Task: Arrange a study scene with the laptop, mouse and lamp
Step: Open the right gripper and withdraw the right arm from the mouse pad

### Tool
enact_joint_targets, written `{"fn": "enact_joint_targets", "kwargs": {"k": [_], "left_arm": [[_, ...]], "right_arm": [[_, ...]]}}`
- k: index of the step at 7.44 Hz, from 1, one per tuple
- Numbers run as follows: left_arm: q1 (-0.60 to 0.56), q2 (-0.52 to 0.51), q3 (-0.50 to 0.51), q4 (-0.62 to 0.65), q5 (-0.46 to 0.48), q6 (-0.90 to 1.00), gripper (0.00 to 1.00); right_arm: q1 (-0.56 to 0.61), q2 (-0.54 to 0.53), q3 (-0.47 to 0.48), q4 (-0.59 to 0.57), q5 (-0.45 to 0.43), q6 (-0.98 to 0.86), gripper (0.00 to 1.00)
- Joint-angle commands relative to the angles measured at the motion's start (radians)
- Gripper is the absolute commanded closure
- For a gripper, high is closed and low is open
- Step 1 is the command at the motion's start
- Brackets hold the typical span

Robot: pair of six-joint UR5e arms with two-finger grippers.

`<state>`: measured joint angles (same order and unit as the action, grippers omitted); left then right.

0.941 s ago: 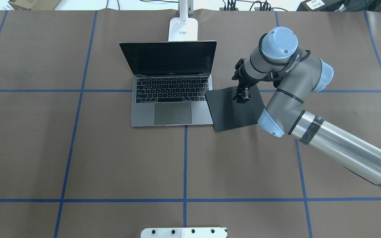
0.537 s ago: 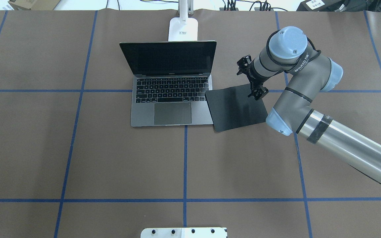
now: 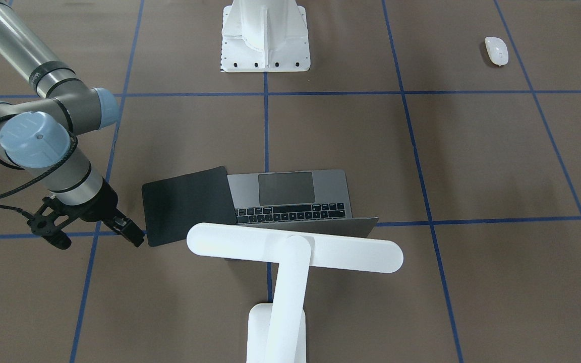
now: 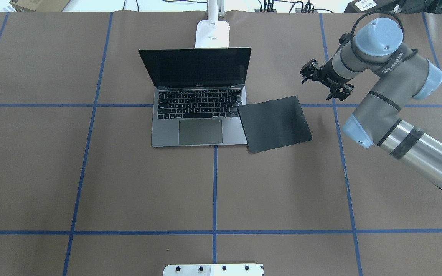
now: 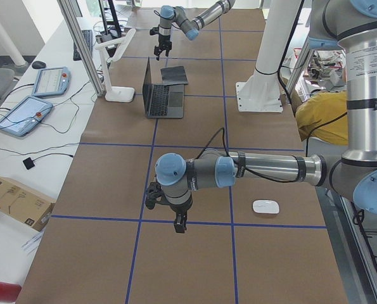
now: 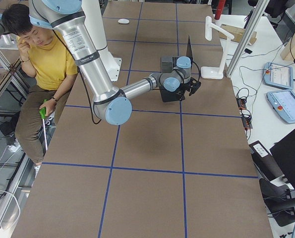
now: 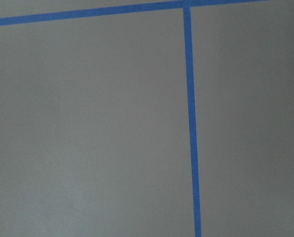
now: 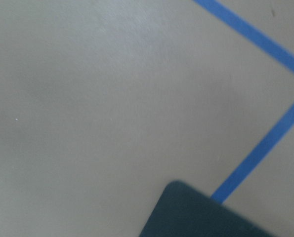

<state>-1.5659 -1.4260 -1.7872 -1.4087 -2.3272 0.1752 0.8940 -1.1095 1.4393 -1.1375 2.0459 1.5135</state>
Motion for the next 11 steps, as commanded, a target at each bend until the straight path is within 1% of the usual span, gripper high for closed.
{"fn": "enact_joint_targets", "kwargs": {"k": [1, 2, 3, 4, 5, 6, 7, 8, 9, 10, 11], "left_arm": [[0.003, -0.007, -0.064, -0.027, -0.003, 0.003, 0.0], [0.004, -0.007, -0.064, -0.101, -0.006, -0.002, 0.0], [0.004, -0.001, -0.066, -0.114, -0.006, 0.01, 0.0], [0.006, 0.001, -0.066, -0.114, -0.007, 0.01, 0.0], [0.006, 0.006, -0.066, -0.114, -0.021, 0.01, 0.0], [0.007, 0.015, -0.084, -0.118, -0.061, 0.01, 0.0], [0.007, 0.039, -0.105, -0.116, -0.131, 0.006, 0.0], [0.01, 0.039, -0.107, -0.115, -0.192, 0.003, 0.0], [0.015, 0.053, -0.106, -0.116, -0.219, 0.009, 0.0], [0.023, 0.132, -0.101, -0.186, -0.207, 0.009, 0.0], [0.044, 0.2, -0.104, -0.25, -0.14, 0.003, 0.0]], "right_arm": [[0.11, -0.137, 0.055, -0.001, 0.06, -0.347, 0.0], [0.176, -0.2, 0.056, -0.002, 0.094, -0.559, 0.0], [0.247, -0.263, 0.055, -0.002, 0.134, -0.763, 0.0], [0.326, -0.317, 0.055, -0.004, 0.186, -0.92, 0.0], [0.415, -0.361, 0.058, -0.013, 0.233, -1.031, 0.0], [0.474, -0.401, 0.059, -0.036, 0.259, -1.159, 0.0], [0.53, -0.421, 0.064, -0.091, 0.273, -1.296, 0.0], [0.568, -0.429, 0.137, -0.24, 0.287, -1.353, 0.0], [0.597, -0.456, 0.247, -0.383, 0.272, -1.407, 0.0], [0.623, -0.478, 0.274, -0.428, 0.258, -1.502, 0.0], [0.628, -0.498, 0.276, -0.433, 0.258, -1.512, 0.0]]}}
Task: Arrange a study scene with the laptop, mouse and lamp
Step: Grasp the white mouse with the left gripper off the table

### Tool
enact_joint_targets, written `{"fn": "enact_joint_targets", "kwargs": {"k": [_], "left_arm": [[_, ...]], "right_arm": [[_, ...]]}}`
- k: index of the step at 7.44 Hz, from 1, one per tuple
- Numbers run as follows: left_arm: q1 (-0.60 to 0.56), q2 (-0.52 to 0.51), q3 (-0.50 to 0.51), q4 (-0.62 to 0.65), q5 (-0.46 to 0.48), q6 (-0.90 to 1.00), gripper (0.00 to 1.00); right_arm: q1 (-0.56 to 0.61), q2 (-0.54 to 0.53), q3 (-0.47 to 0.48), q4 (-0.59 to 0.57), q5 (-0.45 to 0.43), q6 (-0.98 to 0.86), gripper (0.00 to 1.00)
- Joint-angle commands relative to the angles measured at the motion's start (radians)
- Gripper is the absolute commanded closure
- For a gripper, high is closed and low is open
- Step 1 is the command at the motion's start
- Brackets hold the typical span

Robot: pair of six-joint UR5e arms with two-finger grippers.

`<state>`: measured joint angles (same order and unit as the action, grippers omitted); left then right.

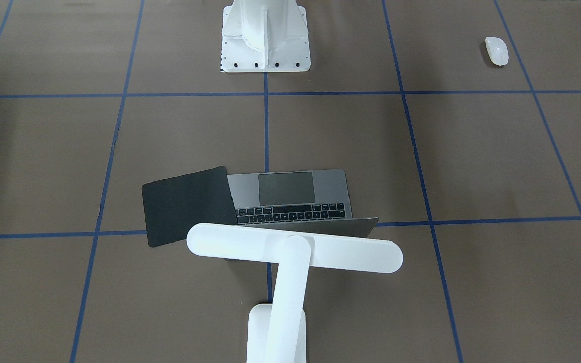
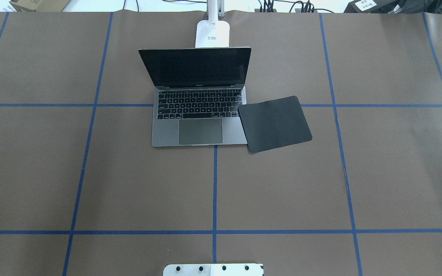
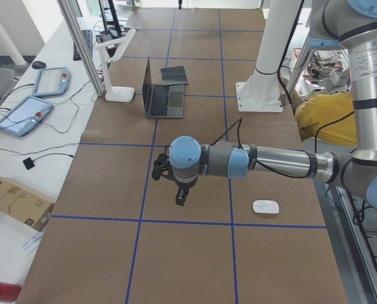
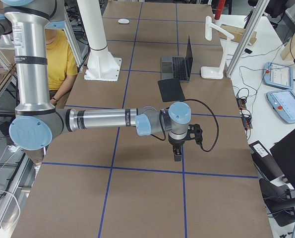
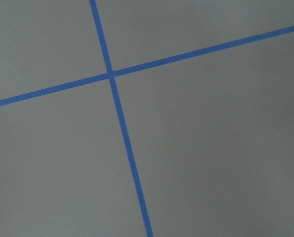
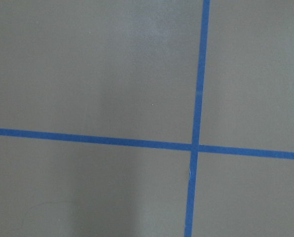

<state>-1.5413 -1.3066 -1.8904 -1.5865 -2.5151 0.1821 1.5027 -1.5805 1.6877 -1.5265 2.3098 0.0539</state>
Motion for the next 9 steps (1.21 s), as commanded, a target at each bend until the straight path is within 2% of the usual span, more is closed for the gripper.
{"fn": "enact_joint_targets", "kwargs": {"k": [1, 3, 4, 7, 9], "left_arm": [[0.053, 0.134, -0.001, -0.091, 0.062, -0.007, 0.0], [0.12, 0.216, -0.001, -0.11, 0.067, -0.051, 0.0], [0.168, 0.274, -0.001, -0.191, 0.067, -0.109, 0.0], [0.395, 0.433, 0.002, -0.56, 0.068, -0.449, 0.0], [0.537, 0.46, 0.004, -0.676, 0.078, -0.615, 0.0]], "right_arm": [[0.017, -0.035, 0.026, -0.044, -0.012, -0.052, 0.0], [0.017, -0.049, 0.027, -0.043, -0.017, -0.052, 0.0], [0.017, -0.053, 0.027, -0.043, -0.017, -0.052, 0.0], [0.017, -0.065, 0.026, -0.037, -0.017, -0.054, 0.0], [0.017, -0.067, 0.024, -0.037, -0.017, -0.054, 0.0]]}}
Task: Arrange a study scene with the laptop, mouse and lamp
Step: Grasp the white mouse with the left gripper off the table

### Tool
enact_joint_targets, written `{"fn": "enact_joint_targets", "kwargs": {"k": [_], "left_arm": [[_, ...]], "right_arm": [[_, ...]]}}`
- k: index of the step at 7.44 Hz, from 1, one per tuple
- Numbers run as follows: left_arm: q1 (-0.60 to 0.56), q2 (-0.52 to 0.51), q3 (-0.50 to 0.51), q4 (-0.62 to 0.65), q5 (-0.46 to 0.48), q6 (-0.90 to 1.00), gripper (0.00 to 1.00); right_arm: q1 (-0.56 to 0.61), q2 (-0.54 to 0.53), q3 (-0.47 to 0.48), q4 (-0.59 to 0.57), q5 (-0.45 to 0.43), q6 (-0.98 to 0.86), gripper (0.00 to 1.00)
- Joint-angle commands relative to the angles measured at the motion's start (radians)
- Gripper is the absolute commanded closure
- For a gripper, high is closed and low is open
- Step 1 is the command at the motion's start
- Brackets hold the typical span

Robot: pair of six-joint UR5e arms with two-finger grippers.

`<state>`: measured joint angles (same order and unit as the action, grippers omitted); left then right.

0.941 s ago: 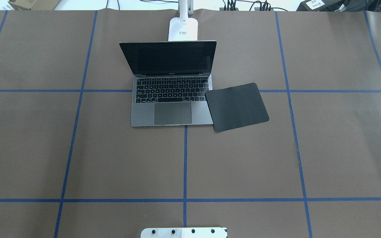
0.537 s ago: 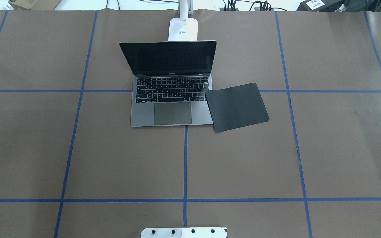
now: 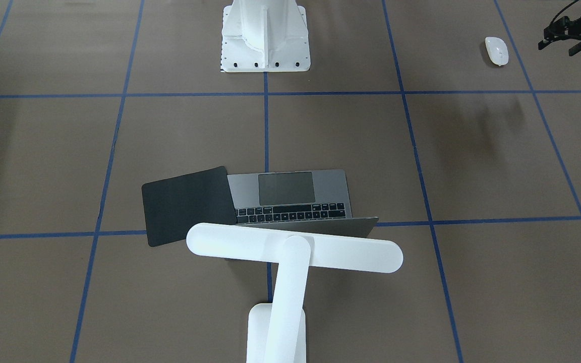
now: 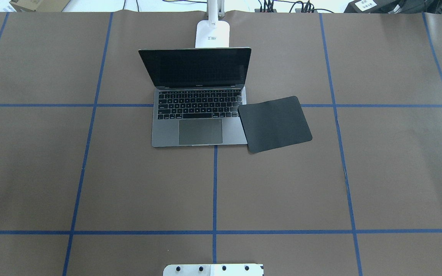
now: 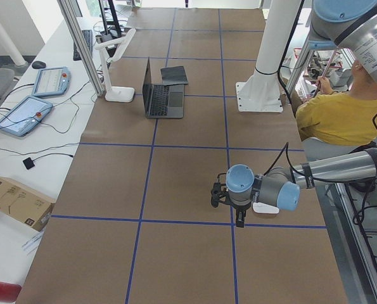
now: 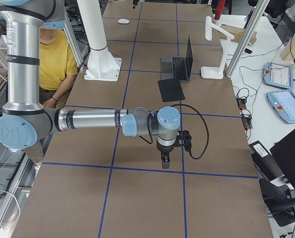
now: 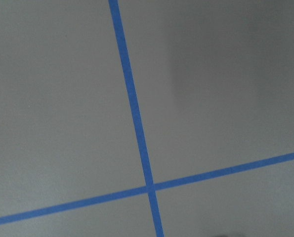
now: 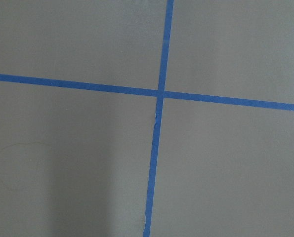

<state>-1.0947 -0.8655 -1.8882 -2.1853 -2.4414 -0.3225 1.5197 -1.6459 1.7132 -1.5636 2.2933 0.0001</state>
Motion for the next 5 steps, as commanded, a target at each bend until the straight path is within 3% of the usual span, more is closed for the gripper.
{"fn": "enact_joint_targets", "kwargs": {"k": [1, 3, 5], "left_arm": [[0.142, 0.019, 0.003, -0.091, 0.031, -0.153, 0.0], [0.241, 0.02, 0.004, -0.102, 0.067, -0.225, 0.0], [0.361, 0.02, 0.027, -0.199, 0.103, -0.358, 0.01]], "right_arm": [[-0.001, -0.002, 0.0, 0.002, 0.0, 0.0, 0.0], [0.0, -0.002, 0.002, 0.004, 0.0, 0.0, 0.0], [-0.001, -0.002, 0.002, 0.004, 0.0, 0.0, 0.0]]}}
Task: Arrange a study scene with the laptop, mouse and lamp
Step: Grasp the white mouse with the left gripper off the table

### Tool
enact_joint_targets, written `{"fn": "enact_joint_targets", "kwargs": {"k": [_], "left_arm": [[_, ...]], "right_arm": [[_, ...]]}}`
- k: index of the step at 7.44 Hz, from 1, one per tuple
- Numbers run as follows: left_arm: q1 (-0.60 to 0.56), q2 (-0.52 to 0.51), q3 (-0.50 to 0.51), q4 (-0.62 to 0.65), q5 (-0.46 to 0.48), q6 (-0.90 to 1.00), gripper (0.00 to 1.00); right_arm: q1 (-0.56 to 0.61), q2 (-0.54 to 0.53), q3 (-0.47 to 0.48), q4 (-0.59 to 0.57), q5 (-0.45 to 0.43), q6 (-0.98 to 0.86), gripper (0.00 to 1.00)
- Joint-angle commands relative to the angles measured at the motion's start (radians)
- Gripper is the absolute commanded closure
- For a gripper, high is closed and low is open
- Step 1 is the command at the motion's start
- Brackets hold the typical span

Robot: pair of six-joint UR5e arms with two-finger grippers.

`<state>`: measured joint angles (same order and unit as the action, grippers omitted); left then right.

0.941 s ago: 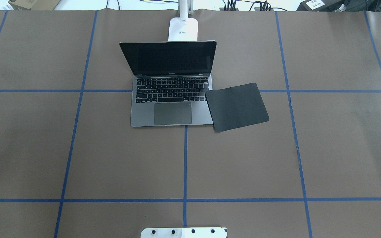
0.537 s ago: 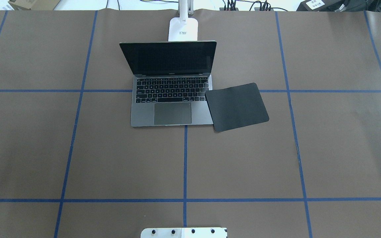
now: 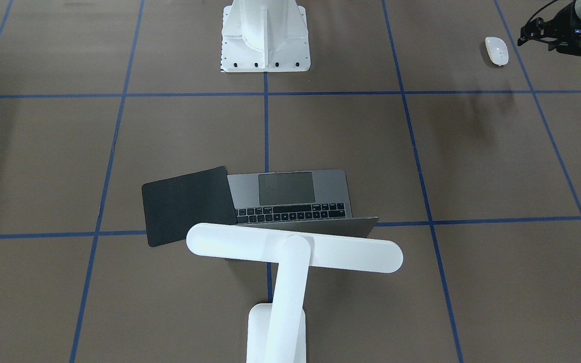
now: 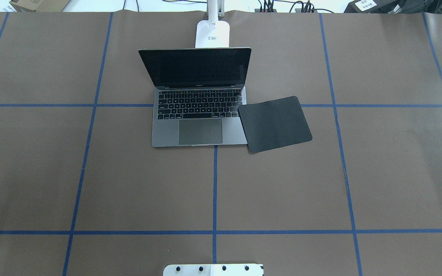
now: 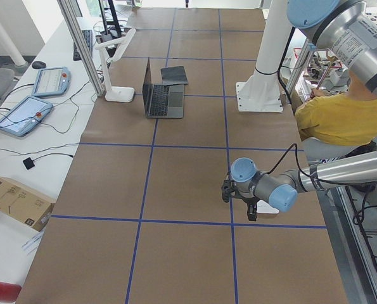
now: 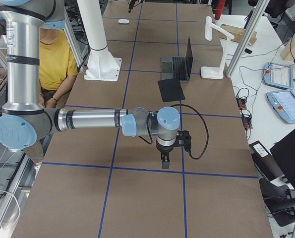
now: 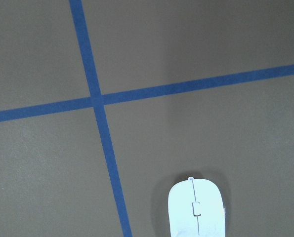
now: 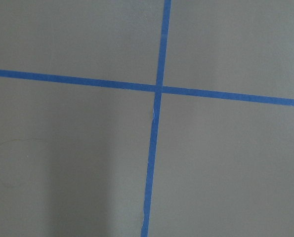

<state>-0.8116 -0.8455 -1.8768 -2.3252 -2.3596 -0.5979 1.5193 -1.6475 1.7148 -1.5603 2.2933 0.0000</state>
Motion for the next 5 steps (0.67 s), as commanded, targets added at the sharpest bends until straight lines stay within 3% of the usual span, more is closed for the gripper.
{"fn": "enact_joint_targets", "kwargs": {"k": [1, 5], "left_arm": [[0.112, 0.0, 0.043, -0.113, 0.042, -0.121, 0.01], [0.244, -0.001, 0.114, -0.277, 0.094, -0.316, 0.01]], "right_arm": [[-0.001, -0.003, 0.0, 0.0, 0.0, 0.0, 0.0], [-0.001, -0.003, 0.0, 0.0, 0.0, 0.0, 0.0]]}}
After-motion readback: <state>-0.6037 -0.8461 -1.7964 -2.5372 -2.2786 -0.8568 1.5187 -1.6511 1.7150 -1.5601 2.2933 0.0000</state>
